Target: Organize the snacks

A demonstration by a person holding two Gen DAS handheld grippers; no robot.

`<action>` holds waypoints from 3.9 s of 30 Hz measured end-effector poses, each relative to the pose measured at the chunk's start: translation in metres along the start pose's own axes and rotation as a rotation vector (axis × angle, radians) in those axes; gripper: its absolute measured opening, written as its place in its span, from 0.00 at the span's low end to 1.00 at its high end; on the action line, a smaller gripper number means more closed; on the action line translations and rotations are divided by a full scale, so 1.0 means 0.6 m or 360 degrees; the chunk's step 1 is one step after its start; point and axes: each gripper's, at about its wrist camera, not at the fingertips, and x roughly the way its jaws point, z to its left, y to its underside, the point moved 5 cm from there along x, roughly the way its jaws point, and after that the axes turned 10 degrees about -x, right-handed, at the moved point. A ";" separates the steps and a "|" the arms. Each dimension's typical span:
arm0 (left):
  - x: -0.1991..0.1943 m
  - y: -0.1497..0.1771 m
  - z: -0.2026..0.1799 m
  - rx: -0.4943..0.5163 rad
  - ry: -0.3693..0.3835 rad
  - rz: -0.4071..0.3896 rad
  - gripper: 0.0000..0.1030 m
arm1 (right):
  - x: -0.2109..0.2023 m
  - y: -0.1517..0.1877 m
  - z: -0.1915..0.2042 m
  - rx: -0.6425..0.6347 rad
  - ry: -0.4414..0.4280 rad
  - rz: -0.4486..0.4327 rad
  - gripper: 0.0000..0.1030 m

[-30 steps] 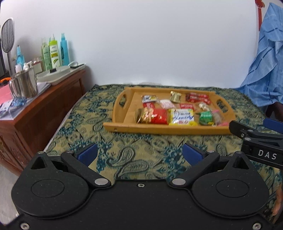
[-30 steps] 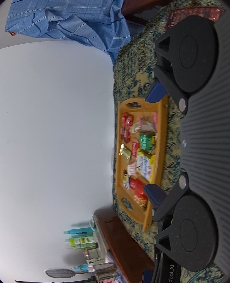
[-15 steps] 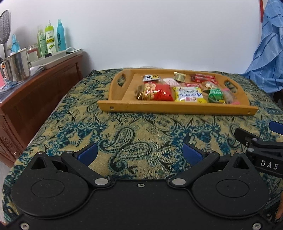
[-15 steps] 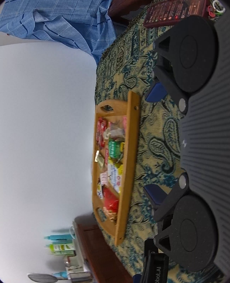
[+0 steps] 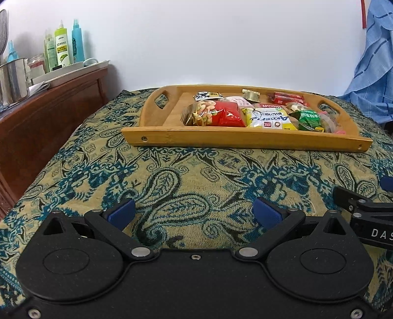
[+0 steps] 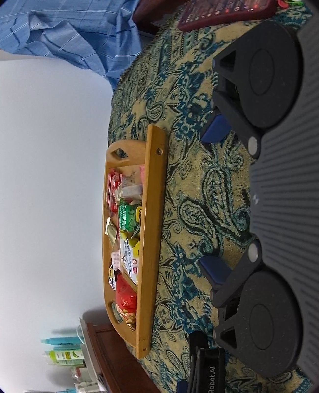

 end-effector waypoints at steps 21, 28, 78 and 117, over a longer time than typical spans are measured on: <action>0.010 0.003 0.001 -0.0038 0.0036 -0.0004 1.00 | 0.006 0.003 0.000 0.0004 0.0007 0.0016 1.00; 0.011 0.003 0.002 -0.0047 0.0040 0.0002 1.00 | 0.006 0.003 -0.001 0.0004 0.0008 0.0015 1.00; 0.011 0.003 0.001 -0.0051 0.0038 -0.0004 1.00 | 0.006 0.002 -0.001 0.0005 0.0008 0.0015 1.00; 0.011 0.003 0.001 -0.0053 0.0041 -0.0006 1.00 | 0.006 0.002 -0.001 0.0005 0.0008 0.0015 1.00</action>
